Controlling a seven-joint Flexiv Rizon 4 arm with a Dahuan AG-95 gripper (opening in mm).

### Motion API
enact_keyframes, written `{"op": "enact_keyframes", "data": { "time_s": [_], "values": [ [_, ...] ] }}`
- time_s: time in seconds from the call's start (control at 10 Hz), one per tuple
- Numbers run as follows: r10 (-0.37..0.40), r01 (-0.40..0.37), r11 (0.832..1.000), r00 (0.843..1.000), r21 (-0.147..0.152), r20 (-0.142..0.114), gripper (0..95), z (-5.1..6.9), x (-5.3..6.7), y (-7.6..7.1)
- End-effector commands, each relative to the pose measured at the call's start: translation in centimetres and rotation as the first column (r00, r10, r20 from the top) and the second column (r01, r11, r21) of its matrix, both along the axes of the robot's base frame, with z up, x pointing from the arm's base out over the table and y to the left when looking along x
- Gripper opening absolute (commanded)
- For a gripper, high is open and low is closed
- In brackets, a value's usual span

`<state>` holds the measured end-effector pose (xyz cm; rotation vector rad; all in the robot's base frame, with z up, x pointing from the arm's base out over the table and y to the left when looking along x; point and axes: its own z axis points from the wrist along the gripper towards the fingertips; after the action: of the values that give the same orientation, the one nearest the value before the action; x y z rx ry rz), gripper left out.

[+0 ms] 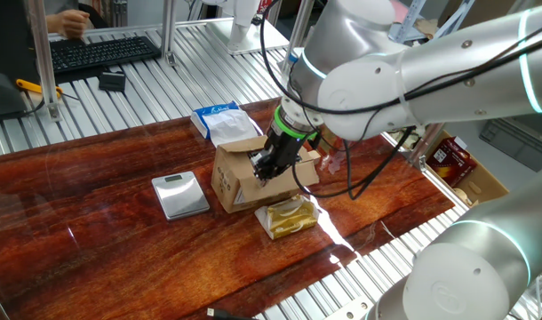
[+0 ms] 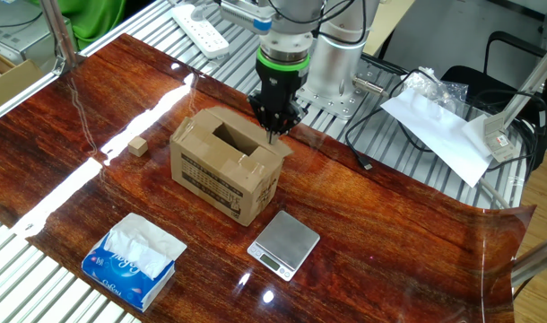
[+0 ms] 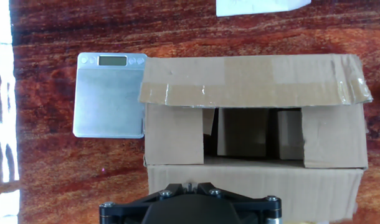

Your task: Open a box

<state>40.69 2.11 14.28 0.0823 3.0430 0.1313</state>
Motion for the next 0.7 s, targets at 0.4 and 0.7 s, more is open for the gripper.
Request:
{"op": "enact_keyframes", "data": {
  "time_s": [0.4,0.7],
  "values": [
    [0.029,-0.029,0.999,0.999,-0.016,-0.018,0.0,2.3,1.4,-0.5],
    [0.054,-0.055,0.998,0.998,-0.026,-0.023,0.0,3.1,2.5,-1.1]
  ]
}}
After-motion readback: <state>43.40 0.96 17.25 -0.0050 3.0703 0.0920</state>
